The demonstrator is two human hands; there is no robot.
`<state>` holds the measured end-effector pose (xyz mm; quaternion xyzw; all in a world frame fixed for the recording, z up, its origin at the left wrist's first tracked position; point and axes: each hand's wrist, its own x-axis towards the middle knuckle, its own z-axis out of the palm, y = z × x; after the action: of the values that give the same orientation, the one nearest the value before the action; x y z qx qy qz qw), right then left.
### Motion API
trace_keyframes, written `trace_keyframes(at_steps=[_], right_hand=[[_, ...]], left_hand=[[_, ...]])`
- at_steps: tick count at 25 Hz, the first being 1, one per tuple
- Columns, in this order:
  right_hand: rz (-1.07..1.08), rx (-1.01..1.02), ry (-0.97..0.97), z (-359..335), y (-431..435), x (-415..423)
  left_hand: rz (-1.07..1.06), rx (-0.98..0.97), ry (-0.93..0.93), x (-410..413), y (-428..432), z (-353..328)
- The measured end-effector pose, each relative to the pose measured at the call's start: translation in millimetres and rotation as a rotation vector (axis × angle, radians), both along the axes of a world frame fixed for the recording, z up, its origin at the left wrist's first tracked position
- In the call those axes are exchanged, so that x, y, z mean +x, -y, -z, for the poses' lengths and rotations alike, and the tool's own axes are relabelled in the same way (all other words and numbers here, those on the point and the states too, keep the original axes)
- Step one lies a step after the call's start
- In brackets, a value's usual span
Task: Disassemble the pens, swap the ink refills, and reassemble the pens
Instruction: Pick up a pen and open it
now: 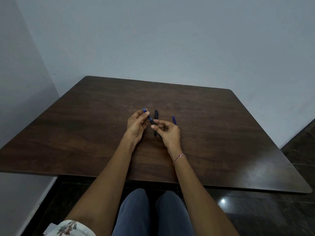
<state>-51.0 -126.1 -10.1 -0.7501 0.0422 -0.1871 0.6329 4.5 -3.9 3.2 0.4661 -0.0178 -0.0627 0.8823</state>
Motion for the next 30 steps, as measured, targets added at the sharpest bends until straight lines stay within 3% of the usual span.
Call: trace_keyframes(at_steps=[8,30], right_hand=[[-0.013,-0.017,-0.027,-2,-1,-1],[-0.083,-0.024,-0.024,-8,-2,-5]], left_hand=[[0.107,-0.097,-0.012,3,-3,2],[-0.044,0.179,0.029,1,3,-23]])
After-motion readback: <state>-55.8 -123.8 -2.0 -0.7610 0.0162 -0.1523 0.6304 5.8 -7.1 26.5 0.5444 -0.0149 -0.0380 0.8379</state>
